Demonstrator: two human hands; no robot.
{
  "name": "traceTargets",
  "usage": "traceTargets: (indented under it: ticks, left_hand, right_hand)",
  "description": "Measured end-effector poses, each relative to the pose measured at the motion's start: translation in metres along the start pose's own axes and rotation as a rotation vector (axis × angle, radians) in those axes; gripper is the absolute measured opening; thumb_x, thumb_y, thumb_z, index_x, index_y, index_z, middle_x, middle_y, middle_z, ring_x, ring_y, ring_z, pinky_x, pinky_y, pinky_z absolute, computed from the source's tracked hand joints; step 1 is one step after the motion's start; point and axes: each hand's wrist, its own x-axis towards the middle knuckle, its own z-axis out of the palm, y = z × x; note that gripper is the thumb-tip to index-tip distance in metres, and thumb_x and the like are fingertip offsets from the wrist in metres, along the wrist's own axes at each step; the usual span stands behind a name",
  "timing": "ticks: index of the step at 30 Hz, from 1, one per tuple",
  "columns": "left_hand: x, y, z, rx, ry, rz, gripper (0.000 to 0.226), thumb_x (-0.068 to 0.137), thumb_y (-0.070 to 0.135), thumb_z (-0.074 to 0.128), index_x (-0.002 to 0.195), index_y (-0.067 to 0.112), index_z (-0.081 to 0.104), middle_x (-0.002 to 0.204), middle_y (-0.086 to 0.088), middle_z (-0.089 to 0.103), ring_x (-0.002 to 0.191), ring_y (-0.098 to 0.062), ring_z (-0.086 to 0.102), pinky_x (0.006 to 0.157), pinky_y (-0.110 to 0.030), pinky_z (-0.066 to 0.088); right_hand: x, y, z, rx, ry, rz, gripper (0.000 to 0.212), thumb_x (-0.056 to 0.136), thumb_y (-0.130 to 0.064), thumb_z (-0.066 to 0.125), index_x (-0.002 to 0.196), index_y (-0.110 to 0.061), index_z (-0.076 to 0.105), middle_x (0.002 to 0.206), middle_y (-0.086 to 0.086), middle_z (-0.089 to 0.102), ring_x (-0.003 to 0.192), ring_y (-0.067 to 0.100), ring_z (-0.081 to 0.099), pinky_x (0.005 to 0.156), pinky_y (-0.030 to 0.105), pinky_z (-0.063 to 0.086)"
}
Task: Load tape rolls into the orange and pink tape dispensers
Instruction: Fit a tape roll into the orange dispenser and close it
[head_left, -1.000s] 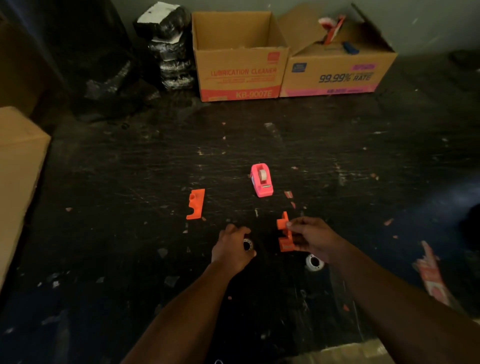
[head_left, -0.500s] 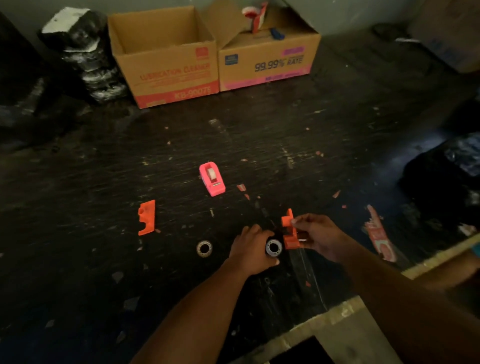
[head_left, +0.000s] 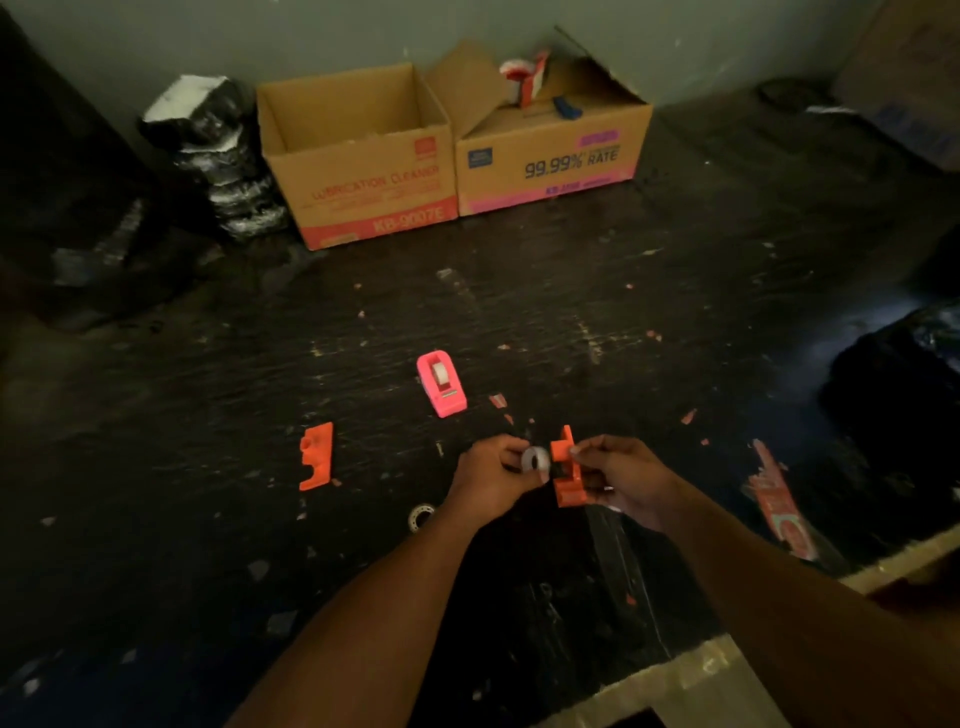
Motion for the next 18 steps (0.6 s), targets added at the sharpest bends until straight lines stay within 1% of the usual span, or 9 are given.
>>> traceTargets:
  ticks: [2, 3, 4, 6, 8, 9, 11, 15, 18]
  left_hand:
    - [-0.003, 0.001, -0.024, -0.099, 0.013, -0.007, 0.041, 0.074, 0.014, 0.087, 0.113, 0.018, 0.074, 0.1, 0.004, 0.079, 0.089, -0.005, 0.073, 0.09, -0.029, 0.057]
    - [-0.006, 0.001, -0.037, -0.132, 0.026, -0.016, 0.041, 0.076, 0.012, 0.086, 0.114, 0.018, 0.074, 0.102, 0.004, 0.079, 0.092, -0.007, 0.074, 0.091, -0.031, 0.058]
    - [-0.011, 0.002, -0.049, -0.163, 0.044, -0.024, 0.04, 0.078, 0.01, 0.084, 0.116, 0.017, 0.074, 0.104, 0.002, 0.079, 0.092, -0.009, 0.074, 0.087, -0.028, 0.058]
    - [-0.021, 0.0, -0.073, -0.228, 0.083, -0.021, 0.037, 0.082, 0.009, 0.08, 0.119, 0.013, 0.072, 0.104, -0.001, 0.077, 0.085, -0.011, 0.071, 0.069, -0.016, 0.054]
    - [-0.032, -0.003, -0.093, -0.263, 0.094, -0.033, 0.036, 0.087, 0.009, 0.076, 0.122, 0.013, 0.069, 0.104, -0.004, 0.075, 0.074, -0.004, 0.066, 0.052, -0.006, 0.046]
    - [-0.035, -0.006, -0.101, -0.269, 0.095, -0.037, 0.036, 0.088, 0.009, 0.075, 0.124, 0.013, 0.068, 0.106, -0.005, 0.075, 0.071, 0.0, 0.065, 0.05, -0.004, 0.044]
    - [-0.039, -0.013, -0.116, -0.283, 0.103, -0.046, 0.038, 0.089, 0.011, 0.075, 0.126, 0.013, 0.067, 0.108, -0.002, 0.074, 0.07, 0.002, 0.065, 0.05, -0.004, 0.045]
    - [-0.042, -0.023, -0.145, -0.315, 0.164, -0.062, 0.04, 0.089, 0.017, 0.075, 0.129, 0.018, 0.067, 0.111, 0.0, 0.075, 0.079, -0.002, 0.066, 0.049, -0.003, 0.044]
    - [-0.036, -0.028, -0.162, -0.32, 0.171, -0.063, 0.038, 0.09, 0.017, 0.074, 0.127, 0.02, 0.068, 0.103, 0.008, 0.074, 0.075, 0.004, 0.067, 0.051, -0.004, 0.046]
  right_hand:
    - [0.002, -0.012, 0.022, -0.014, -0.037, -0.01, 0.008, 0.096, -0.01, 0.06, 0.101, -0.007, 0.066, 0.099, 0.018, 0.07, 0.091, 0.029, 0.069, 0.087, 0.052, 0.058]
    - [0.002, -0.019, 0.034, -0.017, -0.058, -0.015, 0.01, 0.096, -0.01, 0.06, 0.103, -0.006, 0.066, 0.1, 0.019, 0.071, 0.092, 0.029, 0.069, 0.087, 0.052, 0.058]
    - [0.004, -0.024, 0.046, -0.015, -0.082, -0.021, 0.011, 0.095, -0.01, 0.061, 0.104, -0.006, 0.066, 0.1, 0.019, 0.071, 0.091, 0.029, 0.07, 0.085, 0.05, 0.059]
    - [0.005, -0.032, 0.069, -0.017, -0.13, -0.034, 0.009, 0.095, -0.01, 0.062, 0.103, -0.008, 0.067, 0.1, 0.019, 0.072, 0.09, 0.029, 0.07, 0.081, 0.047, 0.059]
    - [0.004, -0.041, 0.091, -0.036, -0.177, -0.036, 0.008, 0.094, -0.01, 0.063, 0.1, -0.009, 0.068, 0.101, 0.017, 0.073, 0.094, 0.029, 0.071, 0.079, 0.046, 0.059]
    - [0.003, -0.044, 0.102, -0.046, -0.201, -0.033, 0.008, 0.094, -0.01, 0.063, 0.1, -0.009, 0.069, 0.101, 0.016, 0.074, 0.096, 0.029, 0.071, 0.079, 0.046, 0.059]
    - [0.001, -0.05, 0.12, -0.056, -0.243, -0.027, 0.014, 0.094, -0.01, 0.063, 0.106, -0.007, 0.068, 0.105, 0.018, 0.075, 0.101, 0.031, 0.072, 0.084, 0.048, 0.059]
    - [0.005, -0.058, 0.152, -0.077, -0.28, -0.025, 0.026, 0.094, -0.01, 0.064, 0.118, -0.001, 0.066, 0.118, 0.023, 0.072, 0.114, 0.037, 0.067, 0.086, 0.049, 0.059]
    - [0.013, -0.063, 0.172, -0.074, -0.299, -0.029, 0.027, 0.094, -0.01, 0.063, 0.119, 0.0, 0.065, 0.115, 0.024, 0.071, 0.108, 0.036, 0.068, 0.091, 0.052, 0.057]
